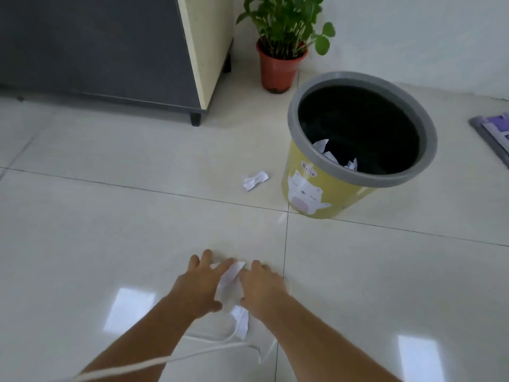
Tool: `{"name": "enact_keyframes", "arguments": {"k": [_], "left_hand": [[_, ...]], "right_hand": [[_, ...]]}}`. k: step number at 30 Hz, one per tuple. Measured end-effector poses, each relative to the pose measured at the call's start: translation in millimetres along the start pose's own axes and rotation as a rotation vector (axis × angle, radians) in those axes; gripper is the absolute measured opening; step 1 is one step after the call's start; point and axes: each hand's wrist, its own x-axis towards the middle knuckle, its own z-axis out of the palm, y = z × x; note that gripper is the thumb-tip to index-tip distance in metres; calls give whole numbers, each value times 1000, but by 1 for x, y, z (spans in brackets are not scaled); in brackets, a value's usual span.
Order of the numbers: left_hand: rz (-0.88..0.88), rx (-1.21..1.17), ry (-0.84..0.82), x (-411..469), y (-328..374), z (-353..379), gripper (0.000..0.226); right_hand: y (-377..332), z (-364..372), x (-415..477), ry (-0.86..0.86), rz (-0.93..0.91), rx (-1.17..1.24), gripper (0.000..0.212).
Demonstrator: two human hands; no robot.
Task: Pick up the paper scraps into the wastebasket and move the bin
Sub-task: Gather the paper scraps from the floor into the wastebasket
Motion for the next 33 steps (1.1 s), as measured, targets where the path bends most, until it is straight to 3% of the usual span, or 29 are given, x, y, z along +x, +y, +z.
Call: {"name": "enact_keyframes", "arguments": {"k": [3,6,15,19,24,33], "left_hand": [[5,46,76,8,8,5,82],[-15,52,72,17,17,8,57],[-19,127,29,19,25,13,44],[-108,-81,51,19,17,-3,48],[-153,-528,253,28,18,-80,39],[50,-763,620,14,91,-301,43]], "right_hand": [[-2,16,8,-17,67,-3,67],[-2,26,13,-37,60,-20,63],[10,18,14,-17,91,59,36],[21,-16,6,168,126,182,26],[30,-95,-9,463,92,299,17],[23,-274,-78,996,-33,501,9]]}}
